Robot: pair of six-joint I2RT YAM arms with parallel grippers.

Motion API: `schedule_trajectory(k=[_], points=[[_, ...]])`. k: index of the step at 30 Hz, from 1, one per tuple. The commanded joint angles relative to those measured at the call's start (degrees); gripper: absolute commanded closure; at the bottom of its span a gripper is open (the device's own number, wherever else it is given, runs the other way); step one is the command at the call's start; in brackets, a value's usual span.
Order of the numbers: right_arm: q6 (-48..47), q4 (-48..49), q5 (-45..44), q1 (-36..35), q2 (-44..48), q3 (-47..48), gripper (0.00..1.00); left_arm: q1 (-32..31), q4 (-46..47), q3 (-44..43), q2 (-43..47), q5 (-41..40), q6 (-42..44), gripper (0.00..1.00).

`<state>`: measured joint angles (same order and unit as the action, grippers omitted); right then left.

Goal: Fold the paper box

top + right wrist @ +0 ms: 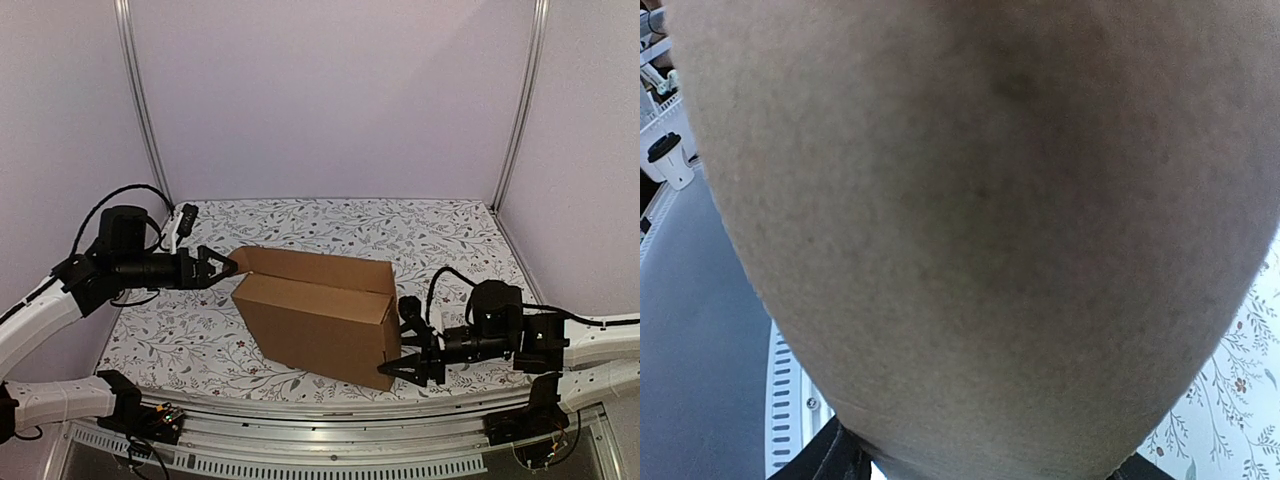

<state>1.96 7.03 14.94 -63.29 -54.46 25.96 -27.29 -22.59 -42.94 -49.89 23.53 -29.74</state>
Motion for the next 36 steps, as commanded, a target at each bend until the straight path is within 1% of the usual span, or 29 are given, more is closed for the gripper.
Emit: schedule_trajectory(k=[1, 3, 5, 9, 15, 21, 24, 26, 27, 30, 31, 32, 33, 36], points=[[2.0, 3.8, 4.0, 0.6, -0.7, -0.3, 0.49, 0.5, 2.8, 0.0, -1.2, 3.0, 0.5, 0.08], [2.3, 4.0, 4.5, 0.8, -1.0, -0.5, 0.49, 0.5, 3.1, -0.3, -1.8, 3.9, 0.9, 0.12], [2.7, 4.1, 4.4, 0.9, -1.1, -0.6, 0.5, 0.5, 3.0, -0.7, -2.2, 4.8, 1.4, 0.2], [2.8, 4.0, 3.7, 1.0, -1.0, -0.6, 0.5, 0.5, 2.6, -1.3, -3.0, 6.4, 1.8, 0.4], [2.1, 4.0, 3.0, 1.1, -2.2, -0.3, 0.5, 0.4, 2.0, -2.4, -4.0, 7.9, 1.8, 0.63], [1.0, 3.8, 2.6, 1.0, -5.5, 0.9, 0.53, 0.2, 1.5, -3.4, -4.4, 8.1, 2.0, 0.74], [-0.2, 4.7, 1.5, 1.0, -6.9, 1.1, 0.54, -0.2, 1.4, -3.5, -5.2, 8.0, 2.2, 0.83], [-0.9, 6.0, 0.5, 1.0, -7.6, 0.8, 0.54, -0.7, 1.1, -3.5, -5.8, 7.8, 2.4, 0.91], [-1.0, 6.5, -0.1, 1.0, -7.8, 0.7, 0.54, -1.0, 0.9, -3.4, -6.2, 7.6, 2.5, 0.93], [-1.3, 8.4, -1.7, 1.0, -8.2, -0.2, 0.55, -1.9, -0.1, -3.5, -6.8, 5.8, 3.0, 0.95], [-2.4, 8.8, -2.0, 1.0, -8.2, -0.5, 0.54, -2.2, -0.7, -3.6, -6.9, 4.8, 3.2, 0.94], [-3.1, 9.2, -2.3, 1.0, -8.3, -0.7, 0.54, -2.3, -1.5, -3.7, -6.9, 3.9, 3.5, 0.92], [-3.5, 9.3, -2.5, 1.1, -8.5, -0.8, 0.54, -2.5, -2.2, -4.0, -6.8, 2.9, 3.9, 0.88], [-3.8, 10.0, -2.4, 1.1, -8.8, -1.2, 0.54, -2.9, -5.0, -5.5, -5.9, -0.2, 5.1, 0.71]])
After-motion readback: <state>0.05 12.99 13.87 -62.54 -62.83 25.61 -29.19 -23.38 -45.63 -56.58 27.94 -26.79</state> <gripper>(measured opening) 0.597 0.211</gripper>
